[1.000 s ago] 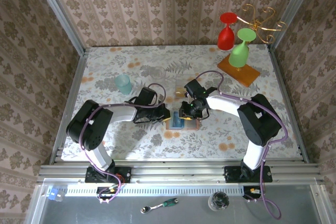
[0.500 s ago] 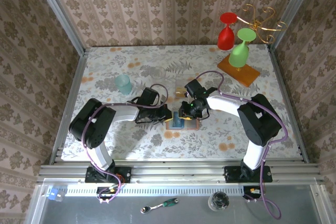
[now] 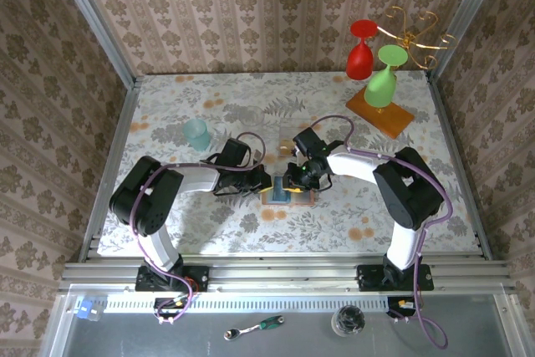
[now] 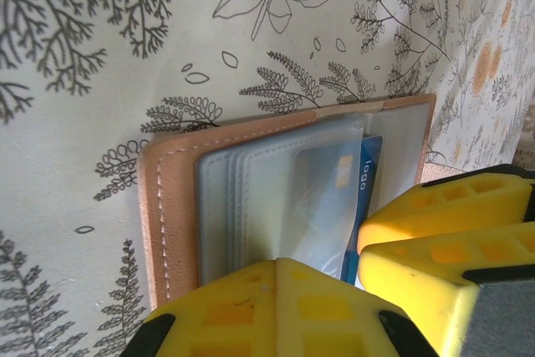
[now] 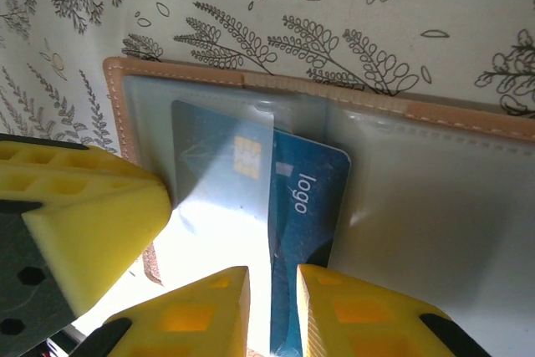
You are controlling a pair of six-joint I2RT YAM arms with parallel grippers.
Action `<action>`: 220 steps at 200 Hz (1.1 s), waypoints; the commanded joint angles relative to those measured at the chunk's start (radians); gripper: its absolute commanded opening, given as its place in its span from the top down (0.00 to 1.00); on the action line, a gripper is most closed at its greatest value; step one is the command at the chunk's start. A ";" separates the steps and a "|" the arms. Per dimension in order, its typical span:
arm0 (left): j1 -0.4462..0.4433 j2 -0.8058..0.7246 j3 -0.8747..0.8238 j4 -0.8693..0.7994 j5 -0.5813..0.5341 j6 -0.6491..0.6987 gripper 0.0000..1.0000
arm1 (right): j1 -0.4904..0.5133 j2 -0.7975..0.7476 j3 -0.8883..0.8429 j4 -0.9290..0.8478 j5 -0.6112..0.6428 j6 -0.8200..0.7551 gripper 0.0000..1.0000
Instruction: Take the credit cards out of the card holder
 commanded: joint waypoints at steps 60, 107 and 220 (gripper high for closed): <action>0.010 -0.005 -0.025 -0.041 -0.014 0.024 0.96 | -0.017 0.024 0.098 -0.103 0.082 -0.055 0.76; 0.010 -0.039 -0.018 -0.039 -0.017 0.014 0.96 | -0.019 -0.032 0.063 -0.093 0.065 -0.046 0.76; -0.022 -0.028 -0.002 -0.026 -0.007 -0.006 0.95 | -0.056 -0.027 -0.003 -0.005 -0.014 -0.008 0.76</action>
